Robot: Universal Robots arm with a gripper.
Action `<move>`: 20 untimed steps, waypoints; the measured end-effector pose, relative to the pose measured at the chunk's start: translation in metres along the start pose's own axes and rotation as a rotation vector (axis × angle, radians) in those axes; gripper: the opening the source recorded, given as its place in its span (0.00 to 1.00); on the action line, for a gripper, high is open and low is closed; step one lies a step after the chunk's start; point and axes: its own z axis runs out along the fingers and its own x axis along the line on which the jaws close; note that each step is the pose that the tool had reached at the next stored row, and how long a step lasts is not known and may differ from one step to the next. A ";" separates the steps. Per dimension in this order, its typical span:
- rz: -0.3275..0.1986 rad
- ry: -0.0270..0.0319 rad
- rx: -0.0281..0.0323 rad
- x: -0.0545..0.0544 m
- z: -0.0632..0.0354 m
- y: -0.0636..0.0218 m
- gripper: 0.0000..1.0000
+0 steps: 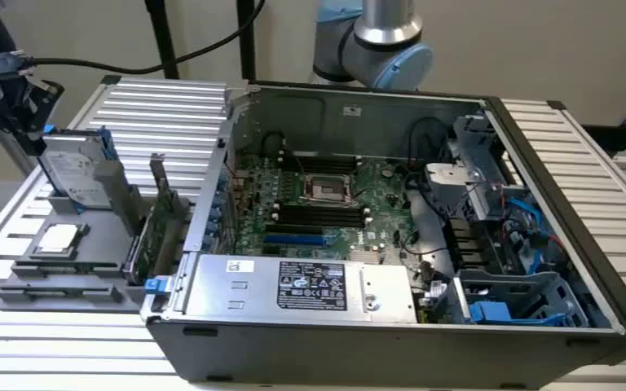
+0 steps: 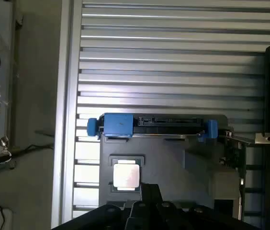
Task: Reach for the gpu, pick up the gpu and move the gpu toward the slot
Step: 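Reach for the gpu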
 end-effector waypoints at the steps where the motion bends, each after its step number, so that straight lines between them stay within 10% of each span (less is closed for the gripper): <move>1: 0.000 -0.0001 0.0000 0.000 0.0000 0.0000 0.11; 14: 0.000 0.0001 0.0000 -0.001 -0.0001 -0.0005 0.11; 20: 0.000 0.0015 -0.0001 -0.021 -0.0002 -0.0092 0.11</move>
